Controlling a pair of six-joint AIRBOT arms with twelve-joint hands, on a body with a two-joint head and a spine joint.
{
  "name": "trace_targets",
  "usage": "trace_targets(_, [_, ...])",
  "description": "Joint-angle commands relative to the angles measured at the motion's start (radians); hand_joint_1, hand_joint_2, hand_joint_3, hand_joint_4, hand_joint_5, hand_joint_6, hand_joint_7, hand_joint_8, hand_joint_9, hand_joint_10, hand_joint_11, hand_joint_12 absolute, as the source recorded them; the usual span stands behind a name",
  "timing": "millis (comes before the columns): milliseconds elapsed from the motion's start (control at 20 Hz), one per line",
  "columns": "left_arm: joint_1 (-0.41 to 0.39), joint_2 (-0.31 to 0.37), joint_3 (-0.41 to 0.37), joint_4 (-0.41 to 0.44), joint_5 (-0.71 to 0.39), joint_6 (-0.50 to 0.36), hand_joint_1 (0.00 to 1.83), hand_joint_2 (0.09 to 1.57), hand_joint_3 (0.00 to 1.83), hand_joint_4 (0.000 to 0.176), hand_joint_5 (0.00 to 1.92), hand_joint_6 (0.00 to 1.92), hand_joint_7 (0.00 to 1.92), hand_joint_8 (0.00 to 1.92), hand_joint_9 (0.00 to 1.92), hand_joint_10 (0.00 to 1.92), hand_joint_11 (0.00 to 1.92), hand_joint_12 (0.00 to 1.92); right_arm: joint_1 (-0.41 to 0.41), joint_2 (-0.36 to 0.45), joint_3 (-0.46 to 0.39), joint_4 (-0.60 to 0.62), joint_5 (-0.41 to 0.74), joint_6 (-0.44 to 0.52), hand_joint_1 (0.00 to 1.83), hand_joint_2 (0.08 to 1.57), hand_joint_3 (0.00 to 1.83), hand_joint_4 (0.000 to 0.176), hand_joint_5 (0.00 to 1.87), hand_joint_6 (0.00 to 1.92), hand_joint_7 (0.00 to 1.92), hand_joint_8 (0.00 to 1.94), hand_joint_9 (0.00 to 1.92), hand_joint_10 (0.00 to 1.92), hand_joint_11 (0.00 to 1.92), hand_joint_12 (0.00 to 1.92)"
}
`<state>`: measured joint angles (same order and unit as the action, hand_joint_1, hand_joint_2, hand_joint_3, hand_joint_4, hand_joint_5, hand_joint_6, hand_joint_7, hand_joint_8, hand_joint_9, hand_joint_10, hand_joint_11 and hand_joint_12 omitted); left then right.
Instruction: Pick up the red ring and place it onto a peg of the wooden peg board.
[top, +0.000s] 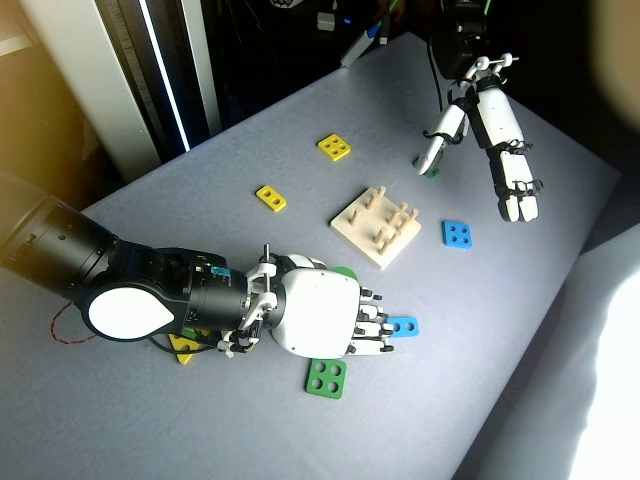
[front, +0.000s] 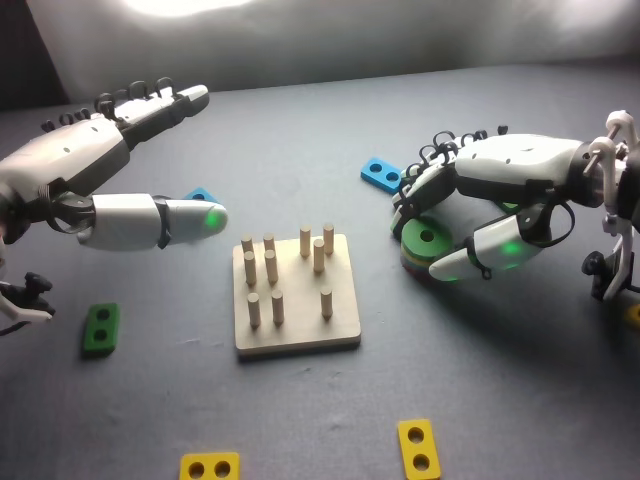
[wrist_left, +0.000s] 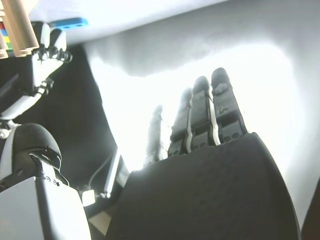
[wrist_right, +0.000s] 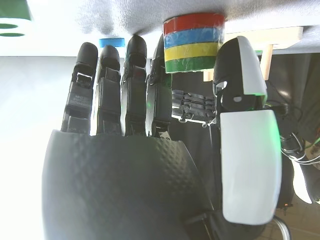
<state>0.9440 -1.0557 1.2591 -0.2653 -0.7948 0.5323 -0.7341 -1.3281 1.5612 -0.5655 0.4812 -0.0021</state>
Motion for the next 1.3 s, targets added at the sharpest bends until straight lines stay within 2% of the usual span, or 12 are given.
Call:
trace_targets(0, [-0.014,0.007,0.007,-0.002,-0.120,-0.009,0.42,0.98,0.00,0.161,0.06,0.00,0.00,0.00,0.00,0.00,0.00,0.00,0.010,-0.004,0.003,0.019,0.078,0.004,1.05,1.21,0.00,0.000,0.79,1.28,0.52,0.01,0.26,0.01,0.00,0.59])
trace_targets(50, [-0.014,0.008,0.007,-0.002,-0.120,-0.009,0.42,0.98,0.00,0.162,0.06,0.00,0.00,0.00,0.00,0.00,0.00,0.00,0.009,-0.004,0.003,0.019,0.082,0.007,1.06,1.22,0.00,0.000,0.79,1.29,0.52,0.01,0.27,0.01,0.00,0.63])
trace_targets(100, [-0.014,0.009,0.007,-0.003,-0.120,-0.009,0.43,0.98,0.00,0.153,0.05,0.00,0.00,0.00,0.00,0.00,0.00,0.00,0.009,-0.003,0.003,0.019,0.084,0.009,1.06,1.22,0.00,0.000,0.78,1.30,0.53,0.01,0.28,0.01,0.00,0.70])
trace_targets(200, [-0.013,0.010,0.007,-0.004,-0.120,-0.008,0.43,0.97,0.00,0.148,0.05,0.00,0.00,0.00,0.00,0.00,0.00,0.00,0.008,-0.002,0.003,0.013,0.103,0.027,1.04,1.23,0.00,0.000,0.76,1.33,0.53,0.00,0.29,0.01,0.00,0.68])
trace_targets(350, [-0.007,0.012,0.008,-0.010,-0.121,-0.007,0.45,0.98,0.00,0.165,0.06,0.00,0.00,0.00,0.00,0.00,0.00,0.00,0.008,0.004,0.003,0.002,0.148,0.072,1.04,1.23,0.00,0.000,0.77,1.32,0.50,0.00,0.23,0.01,0.00,0.35])
trace_targets(500, [0.002,0.015,0.008,-0.018,-0.124,-0.007,0.46,0.99,0.00,0.157,0.04,0.00,0.00,0.00,0.00,0.00,0.00,0.00,0.010,0.005,0.001,-0.011,0.200,0.117,1.07,1.22,0.00,0.000,0.79,1.30,0.53,0.01,0.27,0.01,0.00,0.59])
trace_targets(550, [0.004,0.016,0.008,-0.020,-0.125,-0.006,0.46,0.99,0.00,0.172,0.06,0.01,0.00,0.00,0.00,0.00,0.00,0.00,0.012,0.006,-0.003,-0.014,0.213,0.123,1.08,1.22,0.00,0.000,0.79,1.29,0.53,0.00,0.27,0.01,0.00,0.61])
trace_targets(700, [0.004,0.017,0.010,-0.024,-0.126,-0.005,0.46,0.99,0.00,0.175,0.06,0.01,0.00,0.00,0.00,0.00,0.00,0.00,0.021,0.028,-0.037,-0.020,0.244,0.123,1.08,1.22,0.00,0.000,0.79,1.29,0.53,0.00,0.27,0.01,0.00,0.61])
trace_targets(800, [0.004,0.017,0.010,-0.026,-0.126,-0.004,0.49,0.99,0.00,0.176,0.07,0.01,0.00,0.00,0.00,0.00,0.00,0.00,0.028,0.038,-0.055,-0.025,0.266,0.124,1.07,1.22,0.00,0.000,0.78,1.31,0.51,0.00,0.24,0.00,0.00,0.51])
trace_targets(850, [0.004,0.017,0.010,-0.026,-0.126,-0.003,0.47,1.00,0.01,0.176,0.06,0.01,0.00,0.00,0.00,0.00,0.00,0.00,0.032,0.042,-0.063,-0.026,0.277,0.125,1.09,1.22,0.00,0.000,0.78,1.30,0.52,0.01,0.27,0.02,0.00,0.62])
trace_targets(1100, [0.004,0.017,0.012,-0.027,-0.126,-0.003,0.48,1.01,0.01,0.176,0.06,0.00,0.00,0.00,0.00,0.00,0.00,0.00,0.057,0.047,-0.085,-0.054,0.317,0.145,1.10,1.22,0.00,0.000,0.78,1.30,0.50,0.00,0.24,0.00,0.00,0.50])
trace_targets(1250, [0.004,0.015,0.014,-0.027,-0.123,-0.003,0.46,1.03,0.01,0.164,0.04,0.00,0.00,0.00,0.00,0.00,0.00,0.00,0.073,0.047,-0.094,-0.077,0.322,0.153,1.09,1.24,0.00,0.000,0.74,1.36,0.48,0.00,0.20,0.01,0.00,0.26])
